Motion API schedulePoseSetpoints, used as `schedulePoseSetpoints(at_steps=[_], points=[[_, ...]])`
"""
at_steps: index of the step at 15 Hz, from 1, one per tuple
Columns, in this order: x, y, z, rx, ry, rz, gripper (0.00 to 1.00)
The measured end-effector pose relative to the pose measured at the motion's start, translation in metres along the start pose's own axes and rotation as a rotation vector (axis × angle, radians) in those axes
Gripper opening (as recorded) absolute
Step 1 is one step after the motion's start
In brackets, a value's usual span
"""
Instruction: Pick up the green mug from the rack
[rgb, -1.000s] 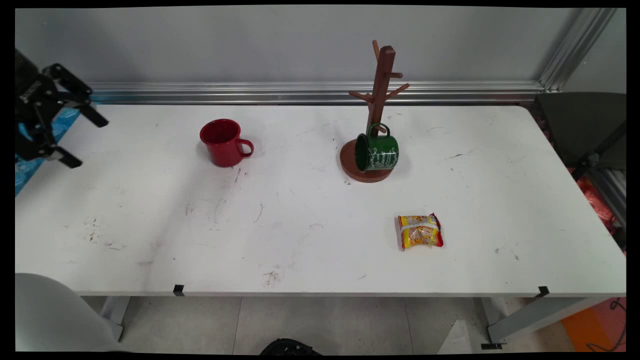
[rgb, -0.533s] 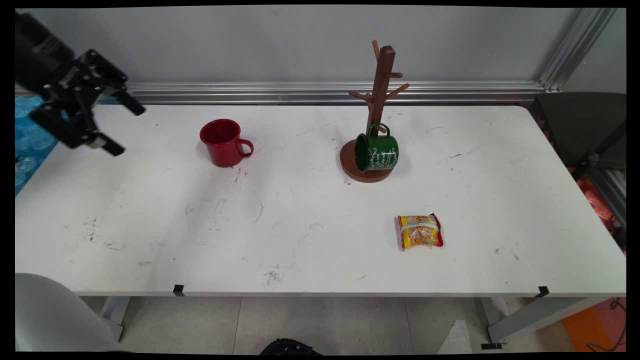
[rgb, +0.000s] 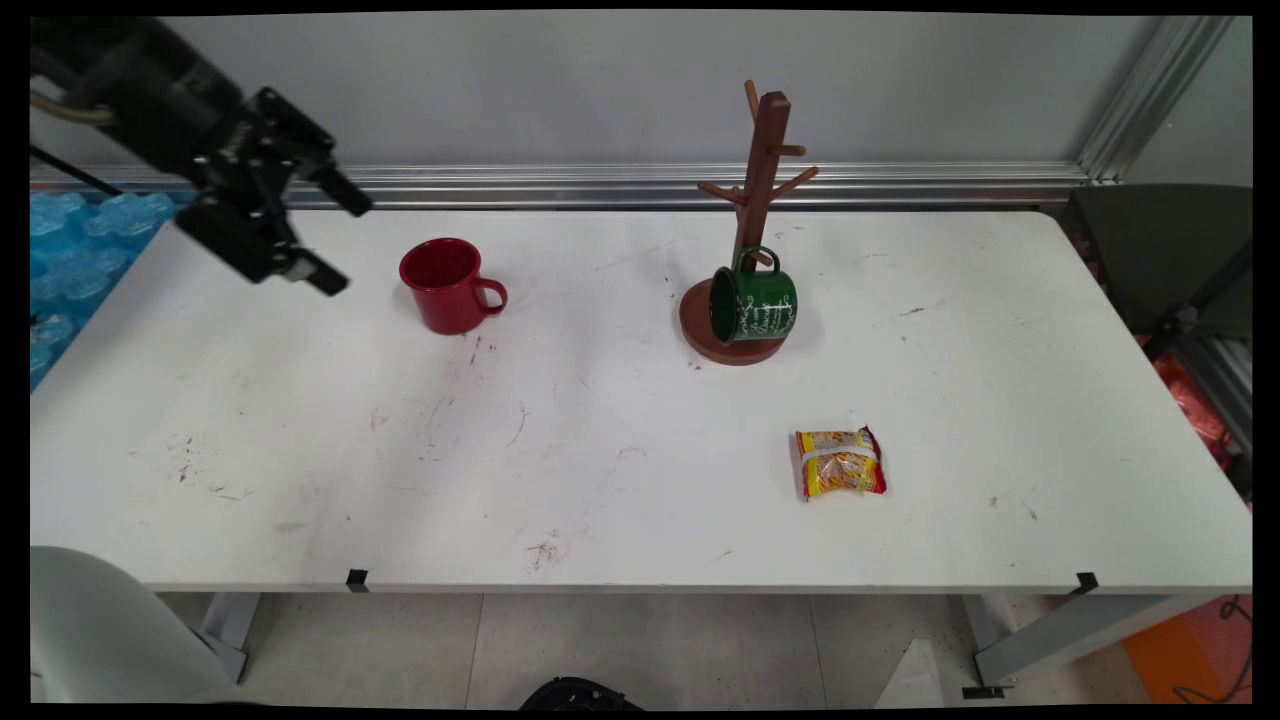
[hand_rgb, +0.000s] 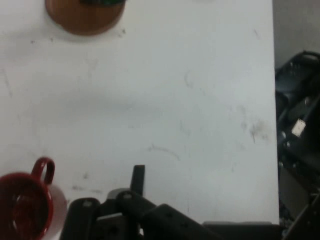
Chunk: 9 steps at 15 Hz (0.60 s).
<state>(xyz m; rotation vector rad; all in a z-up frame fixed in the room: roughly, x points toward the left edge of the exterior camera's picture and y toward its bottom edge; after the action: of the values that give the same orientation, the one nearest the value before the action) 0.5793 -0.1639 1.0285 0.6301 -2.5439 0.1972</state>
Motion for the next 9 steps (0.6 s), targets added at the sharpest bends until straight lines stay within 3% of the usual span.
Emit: schedulePoseSetpoints(at_steps=[9], points=[[0.054,-0.010,0.075,0.021,0.075,-0.129,1.00]])
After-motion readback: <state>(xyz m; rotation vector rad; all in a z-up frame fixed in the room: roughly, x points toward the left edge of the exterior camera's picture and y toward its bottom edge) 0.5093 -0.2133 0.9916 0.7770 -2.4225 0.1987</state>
